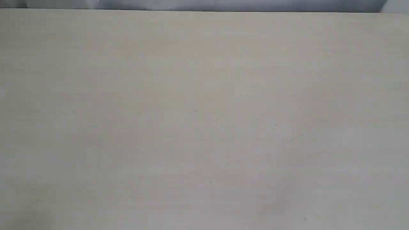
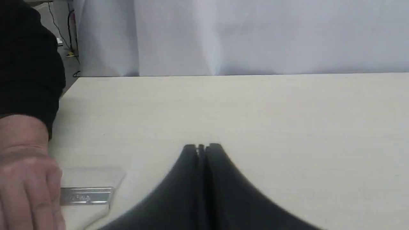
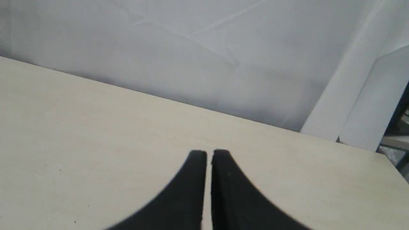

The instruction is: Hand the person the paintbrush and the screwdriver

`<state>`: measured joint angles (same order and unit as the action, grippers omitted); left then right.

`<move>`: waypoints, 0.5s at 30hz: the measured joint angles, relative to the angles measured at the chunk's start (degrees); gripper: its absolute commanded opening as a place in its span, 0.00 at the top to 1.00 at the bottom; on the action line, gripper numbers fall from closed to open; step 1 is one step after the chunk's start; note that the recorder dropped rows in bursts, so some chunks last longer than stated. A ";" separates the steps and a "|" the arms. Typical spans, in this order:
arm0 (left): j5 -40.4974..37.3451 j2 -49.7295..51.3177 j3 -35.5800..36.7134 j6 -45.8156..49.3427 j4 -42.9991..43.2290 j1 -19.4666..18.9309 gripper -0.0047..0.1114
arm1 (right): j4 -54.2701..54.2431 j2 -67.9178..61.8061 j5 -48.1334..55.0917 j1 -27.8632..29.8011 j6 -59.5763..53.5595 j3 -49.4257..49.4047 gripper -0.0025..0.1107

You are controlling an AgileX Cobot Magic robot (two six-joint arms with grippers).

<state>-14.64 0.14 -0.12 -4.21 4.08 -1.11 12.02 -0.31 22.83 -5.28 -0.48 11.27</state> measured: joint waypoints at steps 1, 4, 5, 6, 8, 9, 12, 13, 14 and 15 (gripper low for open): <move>0.00 0.00 0.00 0.00 0.00 0.00 0.96 | -0.11 0.00 0.24 0.10 0.00 0.00 0.94; 0.00 0.00 0.00 0.00 0.00 0.00 0.96 | -0.45 0.00 1.06 0.27 0.00 0.00 0.94; 0.00 0.00 0.00 0.00 0.00 0.00 0.96 | -0.45 0.00 1.21 0.27 0.00 0.00 0.94; 0.00 0.00 0.00 0.00 0.00 0.00 0.96 | -0.57 0.00 1.41 0.27 0.00 0.00 0.94; 0.00 0.00 0.00 0.00 0.00 0.00 0.96 | -0.68 0.00 1.36 0.27 0.15 -0.22 0.94; 0.00 0.00 0.00 0.00 0.00 0.00 0.96 | -0.68 0.00 1.36 0.27 0.48 -0.77 0.94; 0.00 0.00 0.00 0.00 0.00 0.00 0.96 | -0.68 0.00 0.96 0.27 1.67 -3.23 0.94; 0.00 0.00 0.00 0.00 0.00 0.00 0.96 | -0.68 0.00 0.58 0.27 2.02 -4.31 0.94; 0.00 0.00 0.00 0.00 0.00 0.00 0.96 | -0.68 0.00 0.35 0.27 2.50 -5.16 0.94; 0.00 0.00 0.00 0.00 0.00 0.00 0.96 | -0.68 0.00 0.25 0.27 2.96 -6.11 0.94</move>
<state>-14.64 0.14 -0.12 -4.21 4.08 -1.11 11.34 -0.31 23.08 -5.01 2.48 5.16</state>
